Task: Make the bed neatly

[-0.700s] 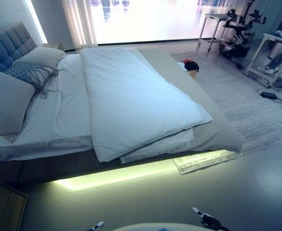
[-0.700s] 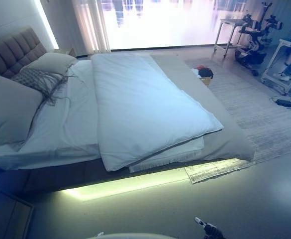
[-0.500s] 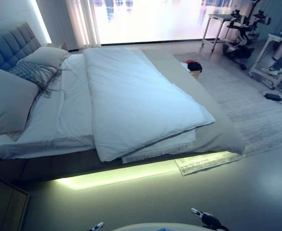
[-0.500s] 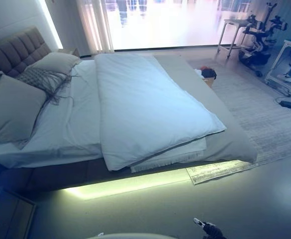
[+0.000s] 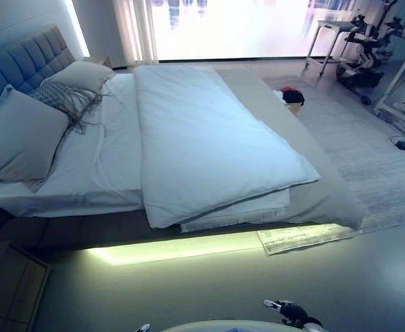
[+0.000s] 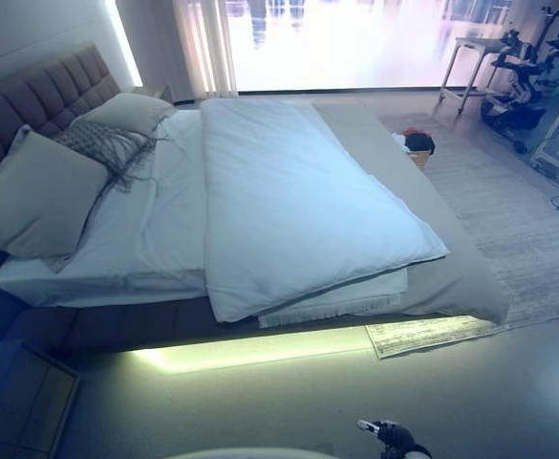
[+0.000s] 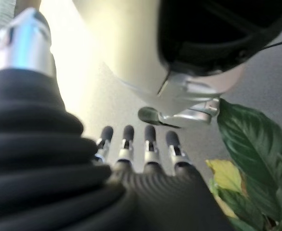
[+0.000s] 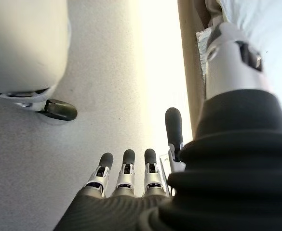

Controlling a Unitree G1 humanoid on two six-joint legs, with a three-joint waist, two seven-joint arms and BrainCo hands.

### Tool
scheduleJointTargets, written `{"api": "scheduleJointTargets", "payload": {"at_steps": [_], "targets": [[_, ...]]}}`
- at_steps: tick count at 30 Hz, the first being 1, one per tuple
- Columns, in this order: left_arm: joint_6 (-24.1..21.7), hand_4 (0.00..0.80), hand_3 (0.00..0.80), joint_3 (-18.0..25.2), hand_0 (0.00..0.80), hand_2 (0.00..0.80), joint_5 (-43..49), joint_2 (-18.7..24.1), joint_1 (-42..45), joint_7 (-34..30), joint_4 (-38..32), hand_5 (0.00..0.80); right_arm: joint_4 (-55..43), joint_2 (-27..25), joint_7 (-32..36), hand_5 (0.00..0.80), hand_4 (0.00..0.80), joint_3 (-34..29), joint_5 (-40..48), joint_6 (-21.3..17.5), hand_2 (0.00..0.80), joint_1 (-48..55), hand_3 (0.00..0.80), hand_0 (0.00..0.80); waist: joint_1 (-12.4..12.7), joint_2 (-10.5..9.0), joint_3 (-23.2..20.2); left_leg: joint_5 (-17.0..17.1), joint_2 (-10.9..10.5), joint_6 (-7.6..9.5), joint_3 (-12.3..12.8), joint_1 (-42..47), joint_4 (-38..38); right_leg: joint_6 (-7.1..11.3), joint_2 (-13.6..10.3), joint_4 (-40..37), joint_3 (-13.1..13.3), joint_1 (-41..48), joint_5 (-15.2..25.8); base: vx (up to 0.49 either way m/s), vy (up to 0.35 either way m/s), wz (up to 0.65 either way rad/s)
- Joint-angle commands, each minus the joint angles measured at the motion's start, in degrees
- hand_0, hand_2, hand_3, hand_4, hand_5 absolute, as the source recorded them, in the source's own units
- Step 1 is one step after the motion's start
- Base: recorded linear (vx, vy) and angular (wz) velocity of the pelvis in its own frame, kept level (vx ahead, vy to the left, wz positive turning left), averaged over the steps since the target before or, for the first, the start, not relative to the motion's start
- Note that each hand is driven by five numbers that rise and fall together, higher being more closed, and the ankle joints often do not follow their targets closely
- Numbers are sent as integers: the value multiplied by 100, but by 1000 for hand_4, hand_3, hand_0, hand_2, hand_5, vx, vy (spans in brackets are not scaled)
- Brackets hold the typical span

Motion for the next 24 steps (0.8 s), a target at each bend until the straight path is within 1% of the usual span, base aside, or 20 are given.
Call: {"api": "scheduleJointTargets", "payload": {"at_steps": [1,8,11,13,14,15,16,17,18,19,20,21,23,24], "targets": [[29,0,0,-180,0,0,100,-98,-422,-26,388,0,289,136,188,0,0,-10,144,108,0,-457,0,0,25,-112,136,-228,-316,305,72,-171,22,216,24,124,194,148,-440,0,0,0],[24,0,0,-209,0,0,-10,-226,-472,-9,356,0,480,247,274,0,0,-87,535,314,0,-453,0,0,-51,-54,198,-188,-301,316,83,-143,27,186,65,200,280,117,-474,4,-5,0],[51,0,0,-223,0,0,-39,-249,-506,67,342,0,503,248,174,0,0,-78,539,323,0,-496,0,0,-82,-56,257,-263,-276,328,104,-168,292,141,60,409,335,62,-570,32,-60,-1],[36,0,0,-207,0,0,-68,-253,-517,136,333,0,500,218,163,0,0,-83,562,325,0,-558,0,0,-93,-97,325,-381,-230,327,156,-337,819,77,26,696,335,-33,-680,14,-91,-4],[29,0,0,-200,0,0,-80,-243,-535,167,320,0,477,188,193,0,0,-79,558,341,0,-598,0,0,-101,-159,399,-508,-212,340,225,-515,1344,3,-3,856,325,-93,-751,-11,-116,-4],[26,0,0,-201,0,0,-144,-240,-556,192,299,0,429,154,230,0,0,-51,572,375,0,-622,0,0,-88,-211,490,-439,-182,311,268,-851,1988,-97,-17,937,309,-117,-798,-32,-138,0],[7,0,0,-203,0,0,-238,-244,-568,220,283,0,383,121,220,0,0,-22,571,393,0,-630,0,0,-63,-257,585,-211,-159,238,221,-1346,2798,-198,-20,982,312,-127,-818,-30,-129,1],[-3,0,0,-196,0,0,-346,-252,-573,246,270,0,336,84,199,0,0,7,499,438,0,-632,0,0,-23,-261,687,106,-140,142,121,-1808,3388,-282,11,1029,335,-128,-832,-26,-83,3],[-13,0,0,-152,0,0,-394,-263,-576,220,259,0,296,30,134,0,0,36,392,489,0,-642,0,0,20,-216,821,537,-103,5,24,-2263,3771,-326,48,1108,372,-117,-847,33,16,-3],[-10,0,0,-114,0,0,-412,-276,-576,167,256,0,297,-31,87,0,0,39,346,529,0,-648,0,0,39,-119,917,819,-17,-98,-1,-2415,3616,-330,106,1154,409,-59,-899,120,119,0],[-9,0,0,-96,0,0,-457,-282,-567,135,269,0,332,-88,60,0,0,11,399,527,0,-638,0,0,62,-34,966,1039,72,-172,7,-2432,3210,-299,146,1151,449,44,-959,208,166,-15],[-34,0,0,-90,0,0,-477,-285,-545,121,291,0,364,-119,66,0,0,-27,403,509,0,-620,0,0,86,12,1001,1127,132,-192,35,-2361,2805,-250,157,1119,470,171,-1011,281,177,-20],[-41,0,0,-70,0,0,-446,-281,-482,139,311,0,422,-176,149,0,0,-108,305,508,0,-587,0,0,137,118,1014,1336,362,-223,94,-2207,1705,-154,210,1014,488,417,-1125,328,171,-29],[-18,0,0,-80,0,0,-432,-268,-452,152,312,0,449,-196,166,0,0,-127,351,497,0,-576,0,0,165,148,1010,1420,443,-242,107,-2129,1144,-115,230,972,518,542,-1197,364,165,-31]]}}
